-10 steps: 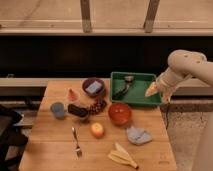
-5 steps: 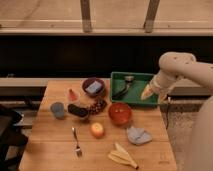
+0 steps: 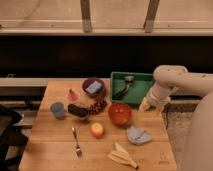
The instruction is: Place towel in red bowl
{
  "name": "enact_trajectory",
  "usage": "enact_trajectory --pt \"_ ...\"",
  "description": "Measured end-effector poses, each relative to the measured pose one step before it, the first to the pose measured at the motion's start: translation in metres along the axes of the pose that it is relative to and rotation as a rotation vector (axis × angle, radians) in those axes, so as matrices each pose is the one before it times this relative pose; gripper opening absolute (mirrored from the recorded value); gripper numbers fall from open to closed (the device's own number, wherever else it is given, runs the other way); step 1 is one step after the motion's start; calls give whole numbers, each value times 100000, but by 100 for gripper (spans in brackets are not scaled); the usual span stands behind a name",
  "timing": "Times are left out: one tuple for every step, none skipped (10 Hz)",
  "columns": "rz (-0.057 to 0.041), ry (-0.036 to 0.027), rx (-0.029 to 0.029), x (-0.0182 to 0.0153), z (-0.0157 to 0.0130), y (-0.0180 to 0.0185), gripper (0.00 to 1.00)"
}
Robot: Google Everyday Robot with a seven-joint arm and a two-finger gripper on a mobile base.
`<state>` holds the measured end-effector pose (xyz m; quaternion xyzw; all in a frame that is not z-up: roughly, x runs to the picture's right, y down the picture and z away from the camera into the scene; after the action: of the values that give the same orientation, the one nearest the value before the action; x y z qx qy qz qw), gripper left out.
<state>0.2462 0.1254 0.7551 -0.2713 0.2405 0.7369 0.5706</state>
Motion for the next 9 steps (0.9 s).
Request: enact_trajectory --pt "-115 2297 -328 724 584 60 62" --pt "-51 1725 -186 475 417 50 62" --pt "-125 2695 -17 616 630 -25 62" --pt "-458 3165 126 642 740 111 62" --pt "220 2857 17 710 569 -191 62" --pt "540 2623 -43 892 537 -288 62" --pt "168 2954 694 1326 761 -110 62" --pt "-661 1426 55 712 414 347 62" --pt "42 301 -84 221 98 70 62"
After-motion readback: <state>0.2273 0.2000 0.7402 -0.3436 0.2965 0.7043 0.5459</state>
